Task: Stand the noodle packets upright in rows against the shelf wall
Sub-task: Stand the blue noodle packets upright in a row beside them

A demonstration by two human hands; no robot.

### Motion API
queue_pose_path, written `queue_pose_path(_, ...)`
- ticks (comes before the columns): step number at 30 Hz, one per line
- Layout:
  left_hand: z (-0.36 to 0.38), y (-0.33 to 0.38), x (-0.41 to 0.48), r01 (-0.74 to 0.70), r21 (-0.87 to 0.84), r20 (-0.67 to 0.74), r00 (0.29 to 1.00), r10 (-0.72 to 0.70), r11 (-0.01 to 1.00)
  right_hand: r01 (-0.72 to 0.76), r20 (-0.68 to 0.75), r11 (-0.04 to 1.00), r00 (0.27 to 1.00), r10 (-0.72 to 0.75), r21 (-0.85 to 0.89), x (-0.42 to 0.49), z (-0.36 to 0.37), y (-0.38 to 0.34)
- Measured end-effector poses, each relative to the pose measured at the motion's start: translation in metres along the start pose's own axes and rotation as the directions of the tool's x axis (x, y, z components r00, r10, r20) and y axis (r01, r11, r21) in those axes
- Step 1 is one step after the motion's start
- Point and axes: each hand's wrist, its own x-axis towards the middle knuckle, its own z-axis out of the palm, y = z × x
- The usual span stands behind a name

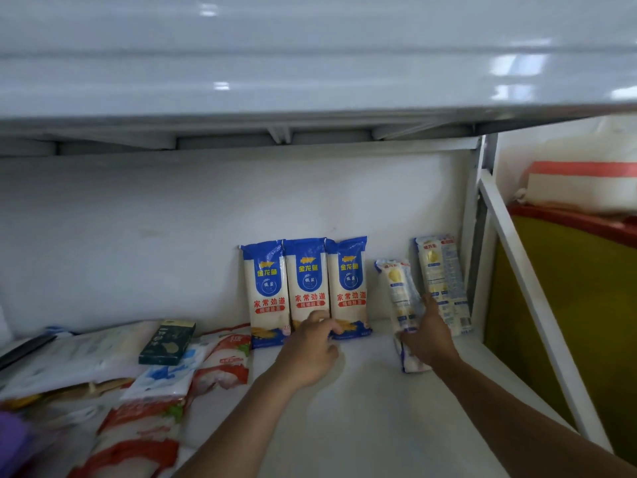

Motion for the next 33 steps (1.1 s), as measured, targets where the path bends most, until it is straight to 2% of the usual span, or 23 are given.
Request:
queue_pose_path(4, 0.003, 0.007, -0.047, -0.002, -0.024, 0.032, 0.999, 0.003, 1.0, -0.094, 0.185, 0.986, 0.98, 0.067, 0.14, -0.048, -0.03, -0.025)
queue_pose_path(7, 0.004, 0.012, -0.063, 0.143, -0.239, 0.094, 0.988, -0.123, 0.96, -0.172, 0.321, 0.921, 0.946, 0.054, 0.35, -0.085, -0.046, -0.04)
queue_pose_path(9, 0.003, 0.019, -0.065, 0.222, -0.411, 0.148, 0.973, -0.175, 0.884, -0.261, 0.449, 0.839, 0.893, 0.022, 0.478, -0.11, -0.053, -0.051)
queue_pose_path(12, -0.002, 0.029, -0.069, 0.256, -0.628, 0.204, 0.966, -0.161, 0.735, -0.361, 0.652, 0.741, 0.747, -0.134, 0.566, -0.137, -0.058, -0.064)
queue_pose_path(16, -0.013, 0.03, -0.075, 0.211, -0.806, 0.184, 0.977, -0.104, 0.552, -0.428, 0.723, 0.667, 0.645, -0.246, 0.609, -0.149, -0.056, -0.077)
queue_pose_path(19, -0.018, 0.037, -0.077, 0.181, -0.875, 0.165, 0.983, -0.075, 0.448, -0.489, 0.753, 0.642, 0.62, -0.22, 0.59, -0.158, -0.05, -0.083)
queue_pose_path(21, -0.021, 0.042, -0.077, 0.191, -0.884, 0.158, 0.981, -0.113, 0.426, -0.49, 0.749, 0.672, 0.646, -0.149, 0.556, -0.16, -0.046, -0.086)
queue_pose_path(23, -0.023, 0.046, -0.074, 0.188, -0.867, 0.096, 0.971, -0.217, 0.462, -0.433, 0.717, 0.729, 0.688, -0.112, 0.531, -0.16, -0.043, -0.089)
queue_pose_path(27, -0.025, 0.051, -0.068, 0.188, -0.842, -0.023, 0.924, -0.382, 0.506, -0.211, 0.597, 0.856, 0.791, -0.134, 0.471, -0.16, -0.03, -0.09)
queue_pose_path(30, -0.025, 0.052, -0.069, 0.19, -0.828, -0.041, 0.917, -0.396, 0.527, -0.096, 0.471, 0.895, 0.872, -0.136, 0.436, -0.161, -0.023, -0.093)
queue_pose_path(33, -0.028, 0.052, -0.071, 0.136, -0.871, -0.049, 0.933, -0.357, 0.473, -0.048, 0.368, 0.849, 0.913, -0.175, 0.525, -0.158, -0.022, -0.099)
